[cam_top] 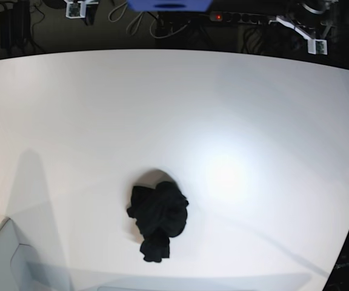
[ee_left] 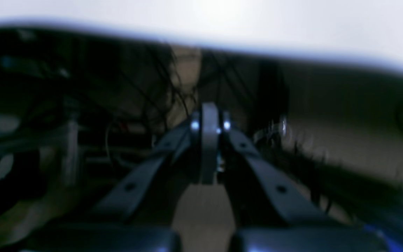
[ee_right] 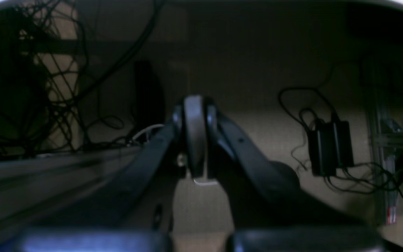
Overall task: Layout the t-shirt on the table in an organized manner, then fold the t-shirt properly
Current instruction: 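Move both grippers out over the table toward the black t-shirt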
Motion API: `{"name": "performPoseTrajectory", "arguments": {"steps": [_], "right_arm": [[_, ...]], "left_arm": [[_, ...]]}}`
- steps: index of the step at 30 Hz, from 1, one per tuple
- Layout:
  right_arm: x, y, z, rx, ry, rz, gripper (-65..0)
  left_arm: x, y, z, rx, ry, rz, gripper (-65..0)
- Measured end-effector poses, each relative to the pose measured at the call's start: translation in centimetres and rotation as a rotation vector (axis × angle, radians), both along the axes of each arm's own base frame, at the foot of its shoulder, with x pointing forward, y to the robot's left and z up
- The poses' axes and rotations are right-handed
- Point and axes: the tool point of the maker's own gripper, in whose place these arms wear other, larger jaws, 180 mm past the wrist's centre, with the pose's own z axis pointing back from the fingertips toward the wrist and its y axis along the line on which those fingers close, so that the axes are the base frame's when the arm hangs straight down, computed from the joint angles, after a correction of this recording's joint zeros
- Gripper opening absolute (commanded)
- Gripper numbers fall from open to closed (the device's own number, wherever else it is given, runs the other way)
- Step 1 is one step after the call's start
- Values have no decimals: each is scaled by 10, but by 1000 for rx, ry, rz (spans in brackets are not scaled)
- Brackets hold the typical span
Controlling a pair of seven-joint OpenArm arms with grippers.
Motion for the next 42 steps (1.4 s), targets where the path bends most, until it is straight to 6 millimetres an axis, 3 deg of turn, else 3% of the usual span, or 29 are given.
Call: {"name": "performPoseTrajectory", "arguments": {"steps": [5, 12, 19, 26, 33, 36, 42], "right_arm": [[1, -1, 0, -3, -2, -1, -650], [3, -1, 3, -2, -5, -1, -650], [37, 0, 37, -8, -128, 8, -650], [62, 1, 65, -11, -222, 14, -650], [119, 2, 100, -14, -380, 16, -650], [148, 2, 106, -5, -358, 8, -585], [238, 3, 144, 14, -430, 1, -411]], "left_arm": [[6, 20, 13, 35, -33, 40, -650], [6, 19, 13, 32, -33, 38, -650], [11, 18, 16, 32, -45, 38, -650], [41, -2, 49, 2, -158, -3, -650], [88, -9, 80, -6, -303, -18, -650], [99, -12, 89, -11, -339, -24, -628], [123, -13, 105, -20, -415, -8, -394]]}}
